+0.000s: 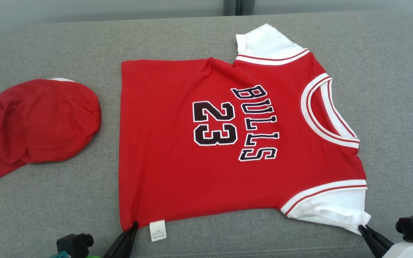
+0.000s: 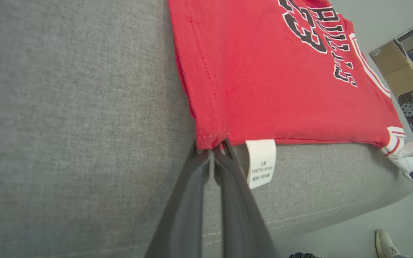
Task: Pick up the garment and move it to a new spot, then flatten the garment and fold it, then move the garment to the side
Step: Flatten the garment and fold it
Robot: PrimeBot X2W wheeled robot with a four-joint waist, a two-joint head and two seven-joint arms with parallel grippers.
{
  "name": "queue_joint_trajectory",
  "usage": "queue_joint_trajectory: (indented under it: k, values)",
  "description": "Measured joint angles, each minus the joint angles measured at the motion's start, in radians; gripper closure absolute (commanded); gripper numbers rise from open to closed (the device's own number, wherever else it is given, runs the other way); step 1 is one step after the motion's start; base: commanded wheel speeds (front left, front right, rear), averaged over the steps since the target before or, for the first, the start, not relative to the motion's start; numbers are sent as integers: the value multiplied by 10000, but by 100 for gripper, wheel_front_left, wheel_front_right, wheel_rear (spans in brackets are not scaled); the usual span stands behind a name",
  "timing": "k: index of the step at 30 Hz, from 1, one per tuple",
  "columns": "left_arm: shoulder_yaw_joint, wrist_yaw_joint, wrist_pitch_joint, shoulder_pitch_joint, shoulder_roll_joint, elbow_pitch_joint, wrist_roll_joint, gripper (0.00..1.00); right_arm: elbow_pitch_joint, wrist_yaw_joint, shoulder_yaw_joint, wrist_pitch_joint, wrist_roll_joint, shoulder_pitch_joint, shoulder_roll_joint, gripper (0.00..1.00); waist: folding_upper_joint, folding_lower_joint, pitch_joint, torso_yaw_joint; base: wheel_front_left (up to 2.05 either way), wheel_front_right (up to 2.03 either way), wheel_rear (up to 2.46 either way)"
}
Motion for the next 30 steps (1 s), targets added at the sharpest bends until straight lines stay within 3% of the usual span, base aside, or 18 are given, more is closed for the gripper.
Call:
queue_joint_trajectory:
  k: [13, 21, 22, 23, 24, 25, 26, 27, 28, 30]
  values:
    - [-21, -75, -36, 377, -52, 453, 165, 100, 230, -2, 351, -205, -268, 21, 207, 100, 0, 0, 48, 41, 0, 0, 0]
    - [445, -79, -33, 354, 58, 560, 132, 100, 476, -2, 382, -303, -533, 21, 173, 100, 0, 0, 23, 8, 0, 0, 0]
    - [416, -79, -33, 340, 81, 564, 138, 97, 514, -2, 405, -330, -535, 5, 173, 100, 0, 1, 23, 0, 0, 0, 0]
    - [384, -79, -33, 315, 104, 570, 146, 82, 550, -2, 443, -336, -556, -24, 173, 99, 0, 0, 24, -10, 0, 0, 0]
    - [362, -79, -33, 289, 105, 575, 146, 76, 587, -2, 491, -343, -617, -68, 173, 95, 0, 0, 25, -22, 0, 0, 0]
    - [341, -79, -33, 257, 105, 581, 146, 62, 637, 0, 550, -341, -662, -140, 173, 80, 0, 0, 25, -36, 0, 0, 0]
    - [336, -79, -33, 236, 104, 593, 146, 54, 679, 10, 633, -341, -725, -217, 171, 63, 0, 0, 25, -56, 0, 0, 0]
    - [336, -79, -33, 228, 100, 606, 142, 15, 713, 10, 727, -341, -821, -301, 167, 21, 0, 0, 25, -86, 0, 0, 0]
    - [336, -79, -33, 218, 82, 621, 123, 0, 752, 10, 802, -341, -907, -387, 171, 0, 0, 0, 25, -115, 0, 0, 0]
    - [286, -79, -31, 192, 44, 667, 38, 0, 815, 12, 899, -357, -1049, -490, 182, 0, 0, 0, 31, -169, 0, 0, 0]
